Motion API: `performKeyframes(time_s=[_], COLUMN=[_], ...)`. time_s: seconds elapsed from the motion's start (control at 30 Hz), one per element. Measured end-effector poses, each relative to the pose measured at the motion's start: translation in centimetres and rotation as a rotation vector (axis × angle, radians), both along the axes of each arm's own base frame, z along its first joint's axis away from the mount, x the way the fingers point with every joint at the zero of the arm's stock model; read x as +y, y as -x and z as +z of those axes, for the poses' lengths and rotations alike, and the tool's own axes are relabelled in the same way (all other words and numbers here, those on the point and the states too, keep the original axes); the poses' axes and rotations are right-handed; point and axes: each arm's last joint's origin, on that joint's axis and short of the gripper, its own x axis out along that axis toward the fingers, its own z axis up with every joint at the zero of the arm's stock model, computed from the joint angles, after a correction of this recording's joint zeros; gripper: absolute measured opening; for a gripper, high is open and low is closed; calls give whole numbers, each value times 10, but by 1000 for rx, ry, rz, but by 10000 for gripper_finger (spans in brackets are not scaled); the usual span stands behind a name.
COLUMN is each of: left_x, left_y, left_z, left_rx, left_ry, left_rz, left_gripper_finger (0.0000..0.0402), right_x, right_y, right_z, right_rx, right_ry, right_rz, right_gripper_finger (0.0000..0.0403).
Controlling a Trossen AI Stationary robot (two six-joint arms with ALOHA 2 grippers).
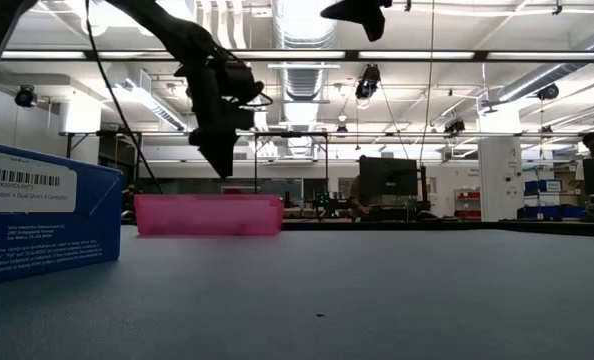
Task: Pick and place USB-C Cables
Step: Return to Home Position
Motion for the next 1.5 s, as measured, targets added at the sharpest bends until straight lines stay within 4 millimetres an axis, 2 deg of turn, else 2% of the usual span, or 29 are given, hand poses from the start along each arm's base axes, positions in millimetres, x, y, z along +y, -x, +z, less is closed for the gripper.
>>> performKeyframes(time_s=[0.17,0.3,0.57,0.77,1.0,1.27,1.5], left_x=[8,21,27,25,14,-27,-60], left_y=[10,16,12,15,12,7,11], left_z=[4,-8,-31,-30,-14,28,66], left_rx=[-64,-74,-32,-17,-68,-197,-328], left_ry=[50,99,129,132,118,109,20], left_rz=[233,389,403,389,393,238,72], left_gripper_finger=[145,121,52,19,10,10,10], right_x=[-9,-15,-26,-32,-36,-39,-41], right_y=[4,7,11,14,13,11,6], right_z=[-5,-8,-8,-10,-14,-18,-18], right_rx=[50,77,80,100,132,138,118], right_ry=[-26,-41,-44,-59,-23,-90,53], right_rz=[-40,-64,-104,-126,-140,-165,-122], right_gripper_finger=[178,178,178,178,176,151,105])
